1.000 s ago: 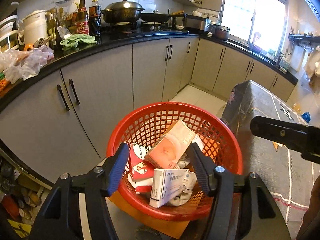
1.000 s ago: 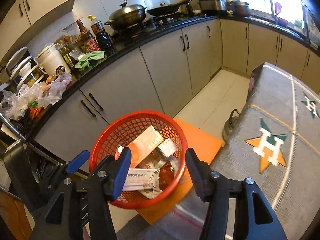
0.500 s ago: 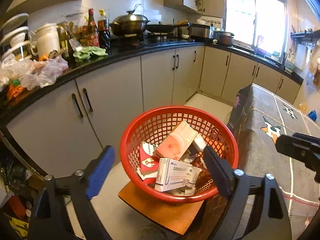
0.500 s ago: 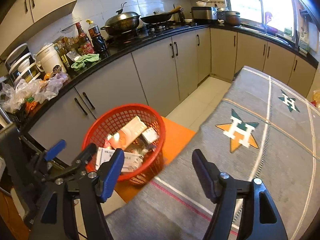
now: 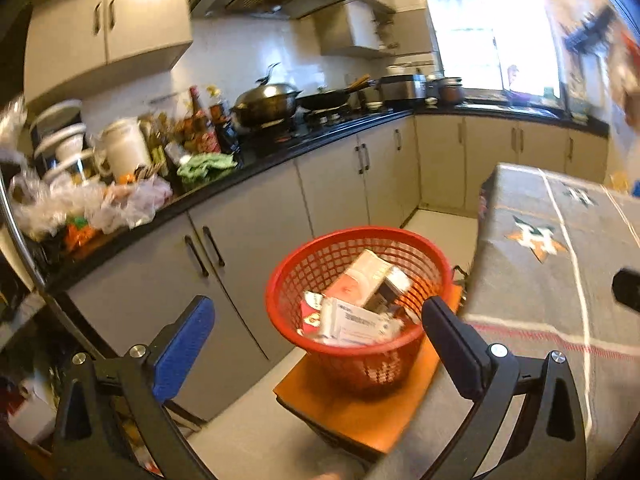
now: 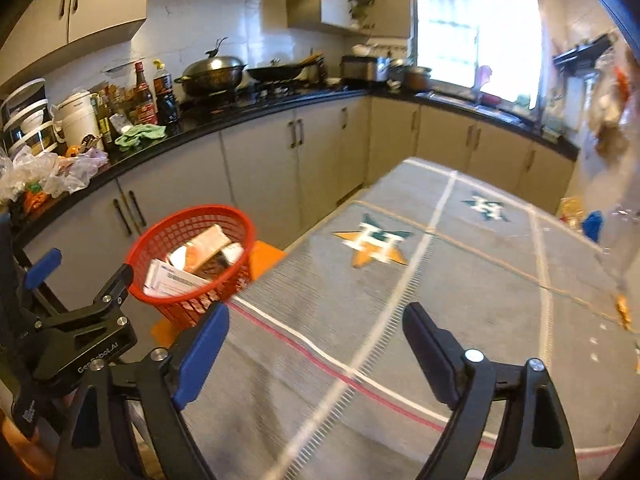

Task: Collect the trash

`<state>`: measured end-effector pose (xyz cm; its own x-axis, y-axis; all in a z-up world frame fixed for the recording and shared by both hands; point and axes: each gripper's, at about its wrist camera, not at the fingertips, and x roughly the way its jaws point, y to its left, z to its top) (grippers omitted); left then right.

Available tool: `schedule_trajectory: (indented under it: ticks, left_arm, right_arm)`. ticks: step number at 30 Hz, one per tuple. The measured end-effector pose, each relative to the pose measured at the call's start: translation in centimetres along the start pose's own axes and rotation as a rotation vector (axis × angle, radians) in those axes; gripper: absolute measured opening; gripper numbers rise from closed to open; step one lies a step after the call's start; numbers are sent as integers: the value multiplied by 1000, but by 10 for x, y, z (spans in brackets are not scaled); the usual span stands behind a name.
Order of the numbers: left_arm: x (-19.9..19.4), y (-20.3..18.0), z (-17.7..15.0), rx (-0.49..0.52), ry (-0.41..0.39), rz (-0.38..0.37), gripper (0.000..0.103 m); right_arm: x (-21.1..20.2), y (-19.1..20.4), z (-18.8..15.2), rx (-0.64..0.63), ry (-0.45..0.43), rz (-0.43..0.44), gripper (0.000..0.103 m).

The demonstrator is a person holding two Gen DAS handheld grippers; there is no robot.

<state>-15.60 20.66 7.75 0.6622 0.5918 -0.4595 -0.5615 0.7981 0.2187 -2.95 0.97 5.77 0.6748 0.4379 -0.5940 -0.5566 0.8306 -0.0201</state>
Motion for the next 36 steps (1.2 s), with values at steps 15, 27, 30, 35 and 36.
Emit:
schedule_trajectory:
  ticks: [15,27,30,35,36]
  left_arm:
    - [-84,-50,-45,50,-108,-140,103]
    - [-98,-61,-63,47,-87,-229,103]
    - [-102,-67,-64,61,-98,-234,103]
    - [-105,-68,-65,65,-113,-228,103]
    - [-104,-66,-65,61,-110,-228,103]
  right_arm:
    - [-84,-47,-82,94,-83,-205,98]
    - [-114,-59,-124,133,-100,-270,101]
    - [-116,-61,-127,130,-102,-281,101]
    - [-115,-61,-128,122,-97,-281,101]
    - [-115,-60,-128,117,-96,-279,101]
